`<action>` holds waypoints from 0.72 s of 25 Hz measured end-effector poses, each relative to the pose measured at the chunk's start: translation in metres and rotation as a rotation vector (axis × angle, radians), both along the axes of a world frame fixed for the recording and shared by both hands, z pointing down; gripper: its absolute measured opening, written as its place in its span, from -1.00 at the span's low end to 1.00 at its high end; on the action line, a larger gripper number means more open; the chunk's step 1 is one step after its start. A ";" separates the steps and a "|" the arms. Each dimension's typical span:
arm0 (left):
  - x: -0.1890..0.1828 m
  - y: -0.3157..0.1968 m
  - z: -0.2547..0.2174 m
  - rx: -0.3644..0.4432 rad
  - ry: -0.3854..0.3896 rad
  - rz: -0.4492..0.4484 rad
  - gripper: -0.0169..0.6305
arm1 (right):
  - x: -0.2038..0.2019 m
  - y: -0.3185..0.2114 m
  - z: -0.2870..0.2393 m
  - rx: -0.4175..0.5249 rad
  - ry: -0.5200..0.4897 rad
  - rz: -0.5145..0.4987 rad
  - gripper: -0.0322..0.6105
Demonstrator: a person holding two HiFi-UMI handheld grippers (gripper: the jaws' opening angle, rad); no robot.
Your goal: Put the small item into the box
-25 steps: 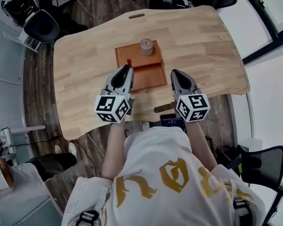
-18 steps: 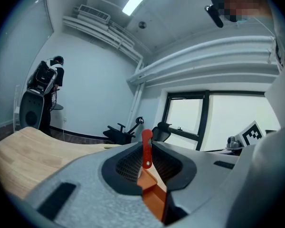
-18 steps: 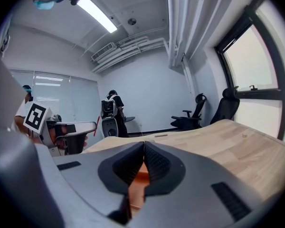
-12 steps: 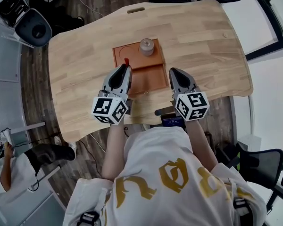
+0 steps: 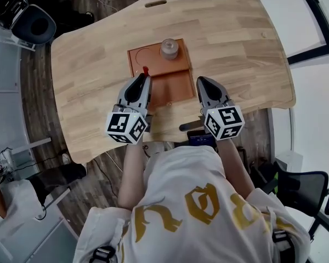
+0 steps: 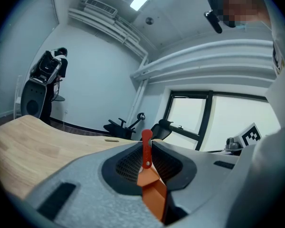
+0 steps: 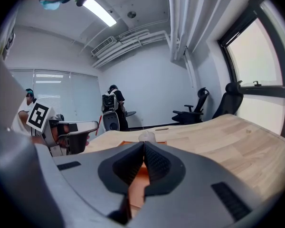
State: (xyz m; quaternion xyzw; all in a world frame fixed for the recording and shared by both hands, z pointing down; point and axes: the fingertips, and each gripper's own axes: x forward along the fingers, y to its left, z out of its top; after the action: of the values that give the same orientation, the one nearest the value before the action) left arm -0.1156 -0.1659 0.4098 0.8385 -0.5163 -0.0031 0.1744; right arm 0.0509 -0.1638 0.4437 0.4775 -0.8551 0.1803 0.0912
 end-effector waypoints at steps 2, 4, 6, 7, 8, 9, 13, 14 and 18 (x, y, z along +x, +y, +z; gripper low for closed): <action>0.001 0.001 0.006 -0.014 0.001 -0.002 -0.77 | -0.001 0.000 0.004 -0.007 -0.004 -0.008 -0.86; 0.001 0.003 0.013 -0.030 -0.003 -0.002 -0.77 | -0.002 0.001 0.009 -0.015 -0.009 -0.018 -0.86; 0.001 0.004 0.020 -0.048 -0.006 -0.002 -0.77 | -0.002 0.002 0.014 -0.028 -0.001 -0.026 -0.86; 0.001 0.005 0.023 -0.056 -0.007 -0.003 -0.77 | -0.002 0.002 0.017 -0.035 0.003 -0.028 -0.86; 0.000 0.005 0.026 -0.063 -0.008 -0.004 -0.77 | -0.002 0.002 0.020 -0.042 0.006 -0.029 -0.86; -0.001 0.005 0.029 -0.070 -0.010 -0.006 -0.77 | -0.002 0.002 0.022 -0.047 0.009 -0.030 -0.86; -0.002 0.006 0.042 -0.096 -0.029 -0.005 -0.77 | 0.001 0.000 0.032 -0.066 0.023 -0.035 -0.86; -0.001 0.005 0.045 -0.103 -0.034 -0.002 -0.77 | 0.002 -0.001 0.036 -0.072 0.026 -0.035 -0.86; 0.003 0.003 0.059 -0.129 -0.046 0.007 -0.77 | 0.004 -0.006 0.048 -0.096 0.030 -0.036 -0.86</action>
State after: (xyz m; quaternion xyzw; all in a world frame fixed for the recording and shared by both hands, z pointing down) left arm -0.1125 -0.1632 0.4684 0.8272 -0.5162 0.0502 0.2163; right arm 0.0550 -0.1695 0.4916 0.4597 -0.8525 0.2121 0.1301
